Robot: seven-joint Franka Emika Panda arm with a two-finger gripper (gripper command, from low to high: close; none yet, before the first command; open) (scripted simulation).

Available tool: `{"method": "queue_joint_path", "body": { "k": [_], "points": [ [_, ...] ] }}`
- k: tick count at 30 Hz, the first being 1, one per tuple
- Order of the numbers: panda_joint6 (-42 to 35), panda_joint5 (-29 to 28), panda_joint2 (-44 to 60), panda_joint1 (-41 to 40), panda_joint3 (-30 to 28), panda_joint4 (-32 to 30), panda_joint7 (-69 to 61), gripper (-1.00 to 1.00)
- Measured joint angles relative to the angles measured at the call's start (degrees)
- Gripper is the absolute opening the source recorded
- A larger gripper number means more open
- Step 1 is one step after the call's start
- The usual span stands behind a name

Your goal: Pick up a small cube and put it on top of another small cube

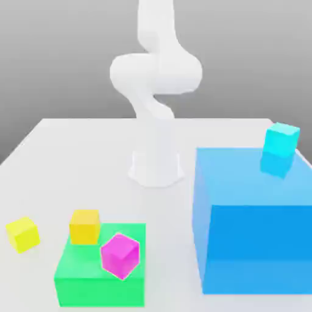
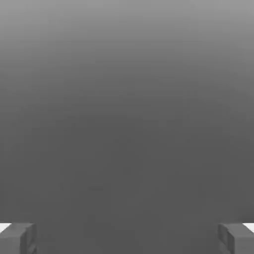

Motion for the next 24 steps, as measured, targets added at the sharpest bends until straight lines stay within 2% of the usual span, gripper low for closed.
{"method": "queue_joint_path", "body": {
  "k": [8, 14, 19, 24],
  "points": [
    [8.0, -2.0, 16.8, -7.2, -6.7, -5.1, 1.0, 0.00],
    [14.0, -1.1, 29.1, -11.8, -12.9, -8.9, 0.0, 0.00],
    [18.9, 2.9, 39.8, -17.1, -17.2, -12.1, -3.1, 0.00],
    [23.9, 10.1, 50.8, -22.7, -17.1, -14.6, -8.5, 0.00]
  ]
}}
